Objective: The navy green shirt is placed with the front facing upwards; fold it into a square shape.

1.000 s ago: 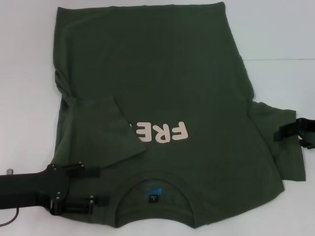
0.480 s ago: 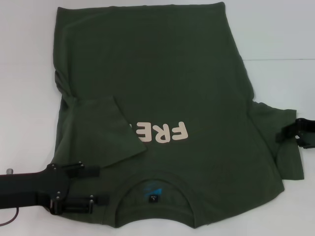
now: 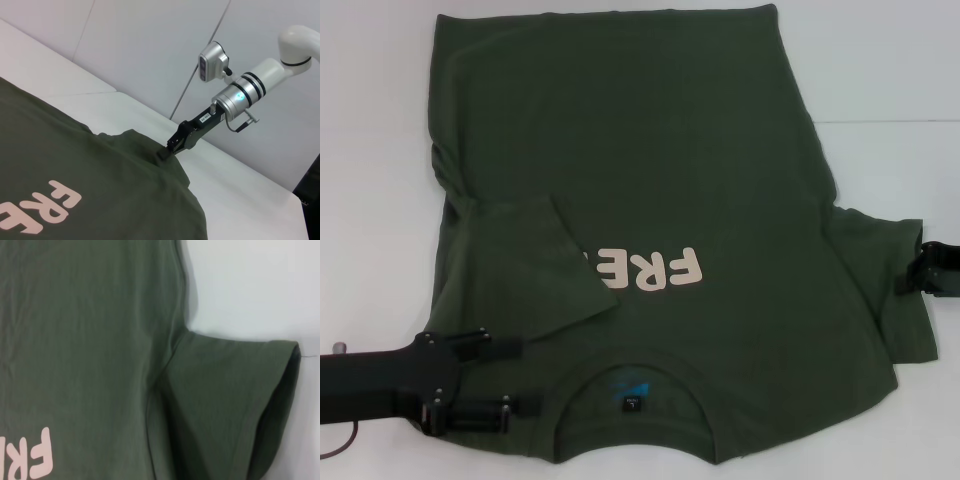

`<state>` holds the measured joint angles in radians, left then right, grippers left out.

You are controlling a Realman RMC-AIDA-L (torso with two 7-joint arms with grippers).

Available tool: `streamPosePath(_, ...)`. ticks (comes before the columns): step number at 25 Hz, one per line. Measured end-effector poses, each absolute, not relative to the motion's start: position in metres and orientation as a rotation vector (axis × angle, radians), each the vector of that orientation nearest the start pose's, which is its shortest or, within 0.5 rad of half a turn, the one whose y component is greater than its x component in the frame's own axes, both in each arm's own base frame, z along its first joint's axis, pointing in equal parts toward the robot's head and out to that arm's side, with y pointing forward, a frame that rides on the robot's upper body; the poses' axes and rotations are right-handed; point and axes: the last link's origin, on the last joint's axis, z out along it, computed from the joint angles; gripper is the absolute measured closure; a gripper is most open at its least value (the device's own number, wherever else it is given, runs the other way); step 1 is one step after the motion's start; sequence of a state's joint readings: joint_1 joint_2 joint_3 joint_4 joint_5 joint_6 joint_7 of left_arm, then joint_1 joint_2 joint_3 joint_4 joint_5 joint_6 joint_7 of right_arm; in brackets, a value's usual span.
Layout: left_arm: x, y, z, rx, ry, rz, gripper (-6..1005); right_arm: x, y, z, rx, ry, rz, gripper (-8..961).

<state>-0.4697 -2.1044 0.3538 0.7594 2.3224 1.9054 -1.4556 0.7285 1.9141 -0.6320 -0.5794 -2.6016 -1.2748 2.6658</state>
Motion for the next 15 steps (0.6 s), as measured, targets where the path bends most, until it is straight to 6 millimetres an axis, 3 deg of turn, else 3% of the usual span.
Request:
streamPosePath(8, -0.29, 0.271, 0.024, -2.808, -0.881, -0.758, 81, 0.318, 0.392, 0.057, -1.902, 1.926, 0.109, 918)
streamPosePath(15, -0.289, 0.271, 0.024, -2.804, -0.884, -0.762, 81, 0.312, 0.395, 0.066, -1.943, 1.906, 0.18, 918)
